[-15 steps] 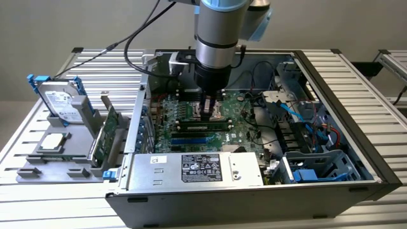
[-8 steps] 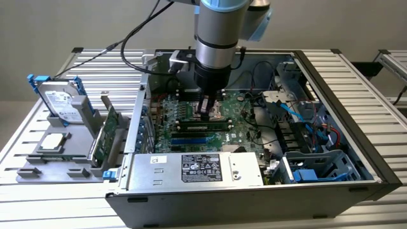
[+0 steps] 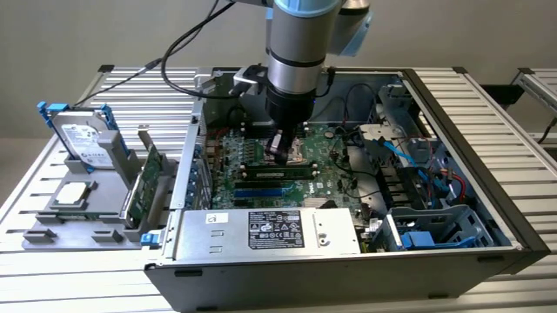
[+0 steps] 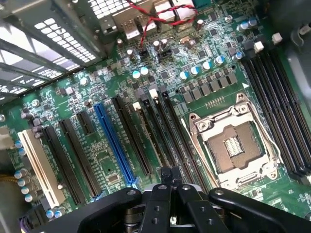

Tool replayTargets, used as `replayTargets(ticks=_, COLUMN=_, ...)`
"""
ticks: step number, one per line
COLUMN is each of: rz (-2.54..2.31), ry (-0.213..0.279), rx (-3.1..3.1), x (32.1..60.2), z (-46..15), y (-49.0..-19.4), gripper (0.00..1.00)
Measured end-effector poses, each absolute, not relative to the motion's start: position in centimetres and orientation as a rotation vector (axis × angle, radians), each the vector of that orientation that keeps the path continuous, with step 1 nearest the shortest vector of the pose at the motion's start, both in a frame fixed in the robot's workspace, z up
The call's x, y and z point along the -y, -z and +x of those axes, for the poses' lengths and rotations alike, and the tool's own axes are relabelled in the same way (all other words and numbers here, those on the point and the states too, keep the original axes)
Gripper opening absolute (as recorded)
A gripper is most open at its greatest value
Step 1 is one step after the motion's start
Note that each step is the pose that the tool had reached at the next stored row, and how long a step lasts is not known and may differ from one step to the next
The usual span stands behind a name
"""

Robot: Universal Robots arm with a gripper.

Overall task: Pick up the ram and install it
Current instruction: 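Press down the ram until it locks into place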

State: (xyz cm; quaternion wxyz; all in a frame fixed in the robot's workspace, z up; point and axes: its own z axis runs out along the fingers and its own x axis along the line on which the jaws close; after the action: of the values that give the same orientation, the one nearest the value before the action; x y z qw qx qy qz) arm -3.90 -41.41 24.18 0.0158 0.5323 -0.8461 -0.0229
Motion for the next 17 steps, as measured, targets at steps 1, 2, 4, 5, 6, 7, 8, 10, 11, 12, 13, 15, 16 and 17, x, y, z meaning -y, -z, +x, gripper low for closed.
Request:
replayTargets(ticks=1, rz=1.634, ry=0.072, rx=2.646, x=41.41, z=-3.90, y=-24.17, gripper=0.11)
replayTargets(ticks=2, rz=1.611, ry=0.072, rx=2.660, x=41.41, z=-3.90, y=-24.17, gripper=0.11)
replayTargets(ticks=4, rz=1.566, ry=0.073, rx=2.688, x=41.41, z=-3.90, y=-24.16, gripper=0.11)
replayTargets(ticks=5, rz=1.543, ry=0.073, rx=2.702, x=41.41, z=-3.89, y=-24.16, gripper=0.11)
replayTargets(ticks=6, rz=1.518, ry=0.074, rx=2.716, x=41.41, z=-3.89, y=-24.15, gripper=0.11)
replayTargets(ticks=7, rz=1.494, ry=0.074, rx=2.730, x=41.41, z=-3.89, y=-24.15, gripper=0.11)
replayTargets(ticks=8, rz=1.471, ry=0.074, rx=2.743, x=41.41, z=-3.89, y=-24.15, gripper=0.11)
replayTargets(ticks=10, rz=1.425, ry=0.075, rx=2.768, x=41.41, z=-3.90, y=-24.14, gripper=0.11)
replayTargets(ticks=11, rz=1.401, ry=0.075, rx=2.781, x=41.41, z=-3.89, y=-24.14, gripper=0.11)
replayTargets(ticks=12, rz=1.378, ry=0.076, rx=2.793, x=41.41, z=-3.90, y=-24.14, gripper=0.11)
replayTargets(ticks=13, rz=1.355, ry=0.076, rx=2.805, x=41.41, z=-3.90, y=-24.14, gripper=0.11)
replayTargets(ticks=15, rz=1.307, ry=0.076, rx=2.829, x=41.41, z=-3.89, y=-24.13, gripper=0.11)
replayTargets(ticks=16, rz=1.282, ry=0.077, rx=2.841, x=41.41, z=-3.90, y=-24.13, gripper=0.11)
replayTargets(ticks=17, rz=1.258, ry=0.077, rx=2.852, x=41.41, z=-3.90, y=-24.13, gripper=0.11)
